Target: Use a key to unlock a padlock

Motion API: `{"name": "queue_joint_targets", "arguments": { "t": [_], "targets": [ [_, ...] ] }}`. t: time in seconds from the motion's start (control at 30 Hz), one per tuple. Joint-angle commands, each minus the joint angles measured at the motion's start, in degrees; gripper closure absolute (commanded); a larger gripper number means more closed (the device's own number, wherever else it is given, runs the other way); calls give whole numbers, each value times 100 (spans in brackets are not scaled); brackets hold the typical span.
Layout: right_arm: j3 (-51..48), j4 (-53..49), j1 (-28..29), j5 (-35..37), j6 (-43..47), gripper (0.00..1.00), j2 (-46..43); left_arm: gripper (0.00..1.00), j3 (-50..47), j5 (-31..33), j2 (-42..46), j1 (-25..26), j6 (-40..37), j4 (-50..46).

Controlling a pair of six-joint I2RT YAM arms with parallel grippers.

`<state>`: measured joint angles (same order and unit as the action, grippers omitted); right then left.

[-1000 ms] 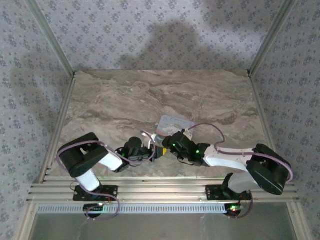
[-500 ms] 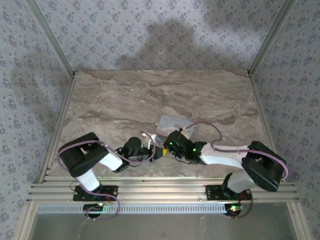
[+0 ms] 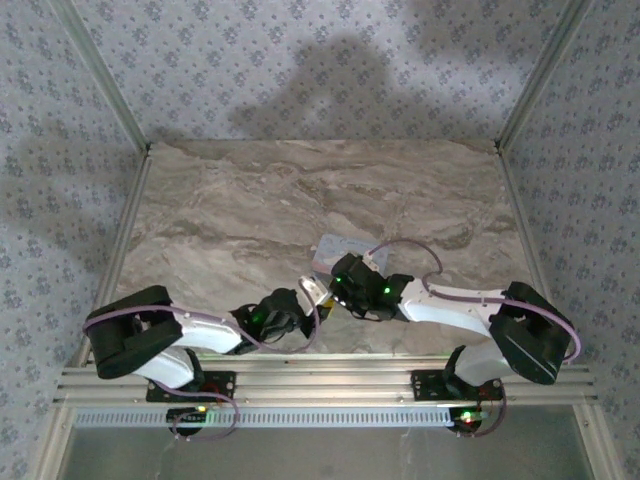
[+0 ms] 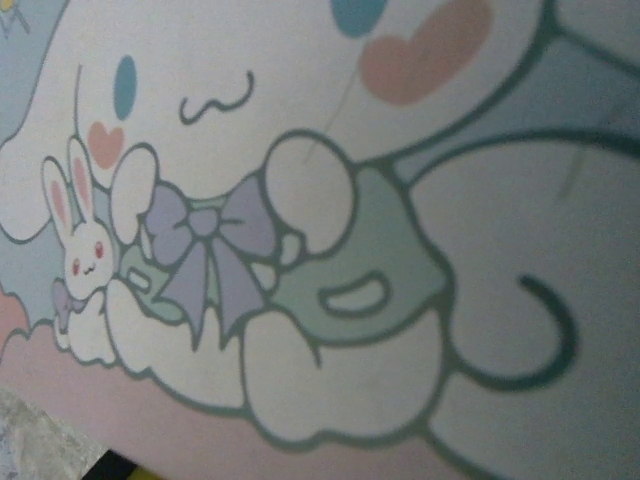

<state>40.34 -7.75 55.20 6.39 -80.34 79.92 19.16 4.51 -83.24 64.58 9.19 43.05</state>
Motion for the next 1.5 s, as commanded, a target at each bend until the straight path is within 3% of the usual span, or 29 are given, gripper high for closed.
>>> {"name": "queue_joint_targets", "arguments": {
  "t": [0.0,0.03,0.07,0.17,0.2,0.27,0.57,0.83,1.03,1.23,1.47],
  "targets": [
    [53,70,-67,18,-144,100,-76,100,133,261,157,185,-972,-108],
    [21,132,-63,6,-199,100,-80,100,116,251,157,202,-972,-61],
    [-3,186,-56,-6,-260,94,-80,100,77,240,146,213,-941,9],
    [-60,314,-24,52,-347,61,-99,100,-74,243,91,197,-738,325],
    [-82,342,-12,80,-358,54,-119,100,-104,202,56,181,-654,397],
    [-102,361,2,122,-372,49,-138,100,-138,113,-15,147,-521,478],
    [-183,403,34,156,-410,49,-195,100,-88,-58,-348,108,-270,745],
    [-250,-71,86,325,-422,33,-610,100,-104,37,-408,-57,-79,687],
    [-480,-511,149,500,-568,29,-1089,100,-14,38,-429,-86,-143,423],
    [-514,-646,269,573,-620,33,-1207,100,147,258,-447,21,-336,18],
    [-409,-287,394,389,-657,44,-734,100,275,723,-474,281,-440,-268]
  ]
}}
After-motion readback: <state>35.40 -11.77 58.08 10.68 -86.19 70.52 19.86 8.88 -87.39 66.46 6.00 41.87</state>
